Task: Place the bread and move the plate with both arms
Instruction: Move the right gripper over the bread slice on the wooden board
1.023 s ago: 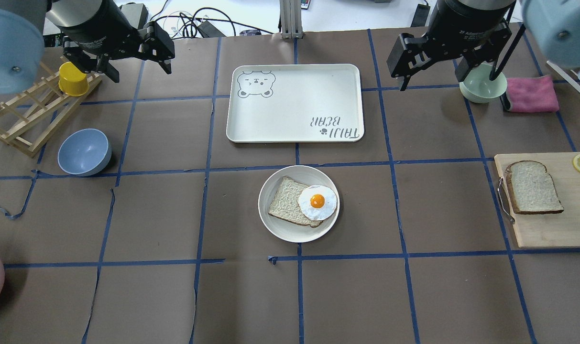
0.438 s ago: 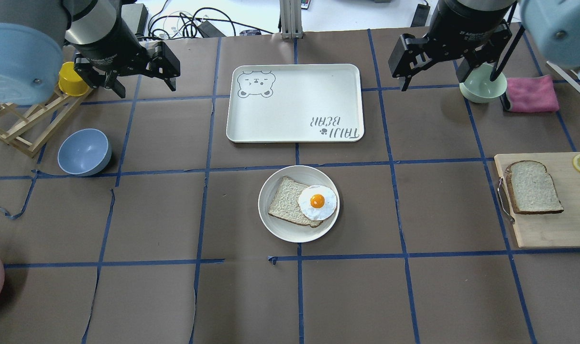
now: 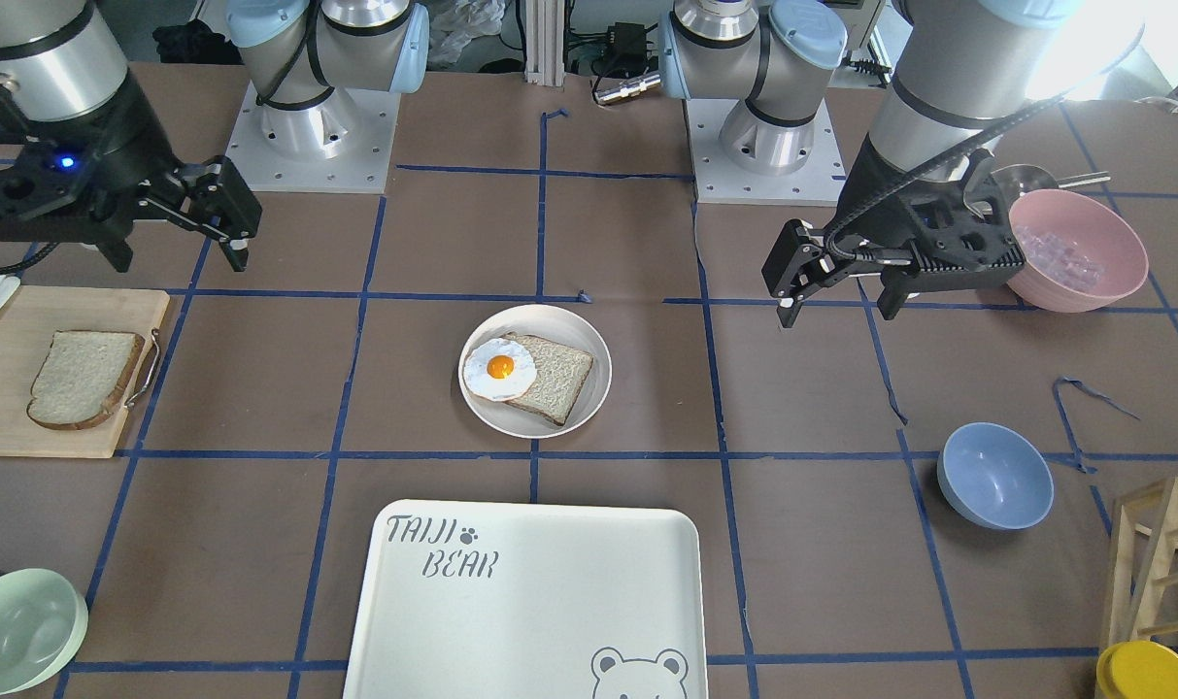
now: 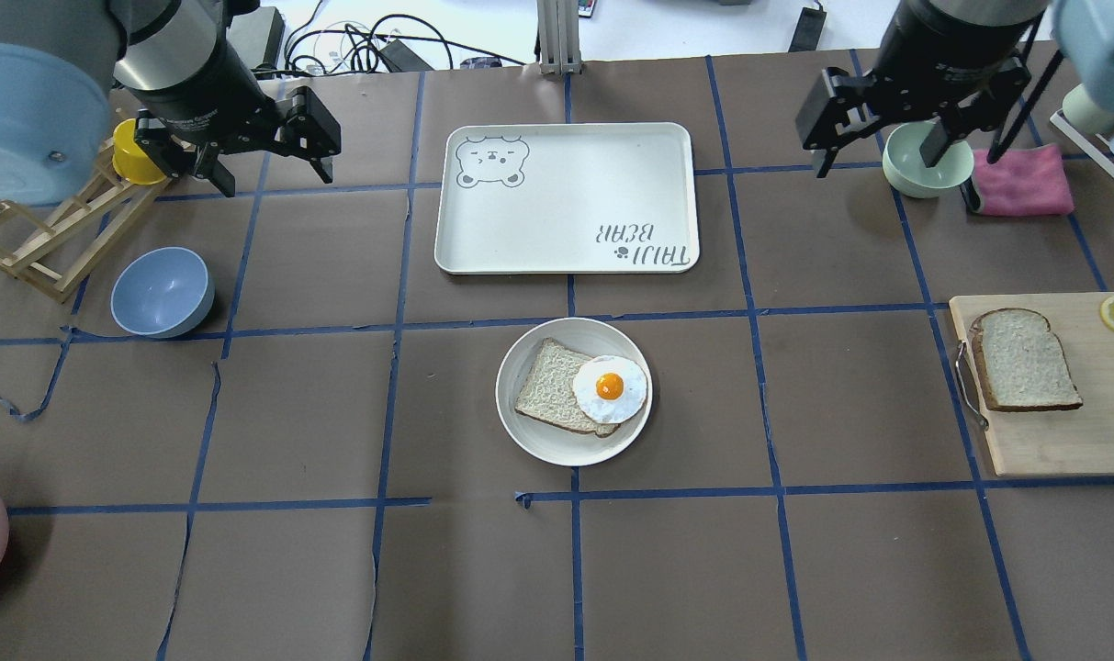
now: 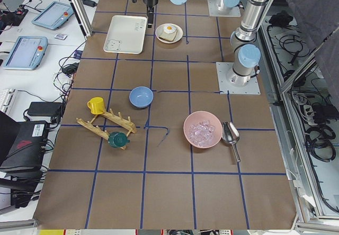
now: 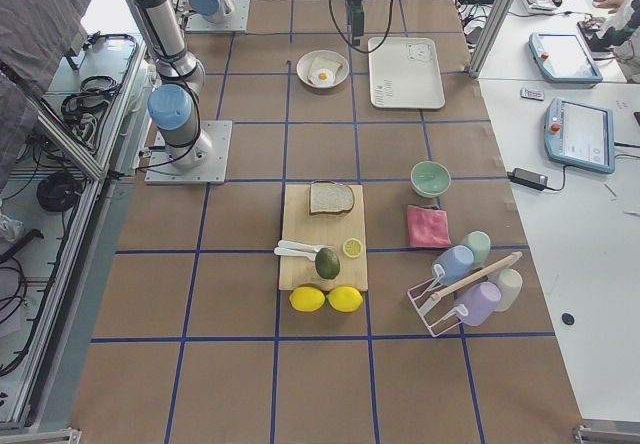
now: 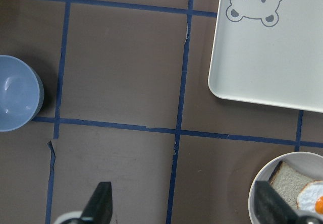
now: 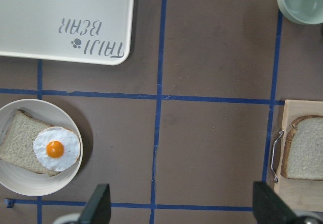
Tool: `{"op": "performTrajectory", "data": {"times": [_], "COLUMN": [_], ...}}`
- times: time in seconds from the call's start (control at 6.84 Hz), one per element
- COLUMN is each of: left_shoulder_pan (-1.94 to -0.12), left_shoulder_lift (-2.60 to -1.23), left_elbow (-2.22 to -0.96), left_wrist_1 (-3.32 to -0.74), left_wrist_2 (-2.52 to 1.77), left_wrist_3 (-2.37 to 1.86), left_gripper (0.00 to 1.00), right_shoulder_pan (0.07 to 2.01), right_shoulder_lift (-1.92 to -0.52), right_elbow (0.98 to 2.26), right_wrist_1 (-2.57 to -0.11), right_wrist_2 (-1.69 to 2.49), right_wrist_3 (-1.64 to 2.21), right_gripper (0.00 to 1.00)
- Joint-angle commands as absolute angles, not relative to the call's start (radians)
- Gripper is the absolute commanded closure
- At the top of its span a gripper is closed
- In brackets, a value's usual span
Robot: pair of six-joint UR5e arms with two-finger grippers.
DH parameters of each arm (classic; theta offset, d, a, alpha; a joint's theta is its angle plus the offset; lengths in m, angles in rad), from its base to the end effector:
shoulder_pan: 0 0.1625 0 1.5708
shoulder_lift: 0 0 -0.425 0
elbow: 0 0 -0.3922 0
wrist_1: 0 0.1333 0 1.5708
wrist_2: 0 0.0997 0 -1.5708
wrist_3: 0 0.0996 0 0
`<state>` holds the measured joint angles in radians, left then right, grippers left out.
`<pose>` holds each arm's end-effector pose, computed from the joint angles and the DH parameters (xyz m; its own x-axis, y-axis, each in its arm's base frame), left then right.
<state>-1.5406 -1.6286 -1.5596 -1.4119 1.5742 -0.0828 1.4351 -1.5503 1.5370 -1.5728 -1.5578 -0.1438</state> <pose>-0.1170 -0.5303 0.4807 -0.9936 -0.1126 0.0059 -0.1126 0.9873 -0.1119 0.0654 -0.5157 0.4946 -0.9999 -0.0083 -0.0107 -0.0081 0.9998 -0.0170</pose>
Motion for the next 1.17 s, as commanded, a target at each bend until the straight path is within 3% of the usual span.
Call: {"op": "performTrajectory", "data": {"times": [0.0, 0.44, 1.02], "left_shoulder_pan": [-1.540, -1.539, -1.554], "left_shoulder_lift": [-1.628, -1.655, -1.648], "left_elbow": [-1.566, -1.565, -1.525], "left_wrist_1": [-1.420, -1.375, -1.542], "left_wrist_2": [1.581, 1.612, 1.598], "left_wrist_3": [-0.083, -0.025, 0.029], "left_gripper": [0.00, 0.00, 0.00], "right_shoulder_pan": [1.193, 0.865, 0.775], "right_shoulder_lift": [-1.549, -1.432, -1.260], "right_elbow": [1.635, 1.840, 1.873], "right_wrist_1": [-1.566, -1.813, -1.965], "right_wrist_2": [-1.456, -1.448, -1.408], "right_wrist_3": [-0.274, -0.582, -0.673], "right_gripper": [0.00, 0.00, 0.00]}}
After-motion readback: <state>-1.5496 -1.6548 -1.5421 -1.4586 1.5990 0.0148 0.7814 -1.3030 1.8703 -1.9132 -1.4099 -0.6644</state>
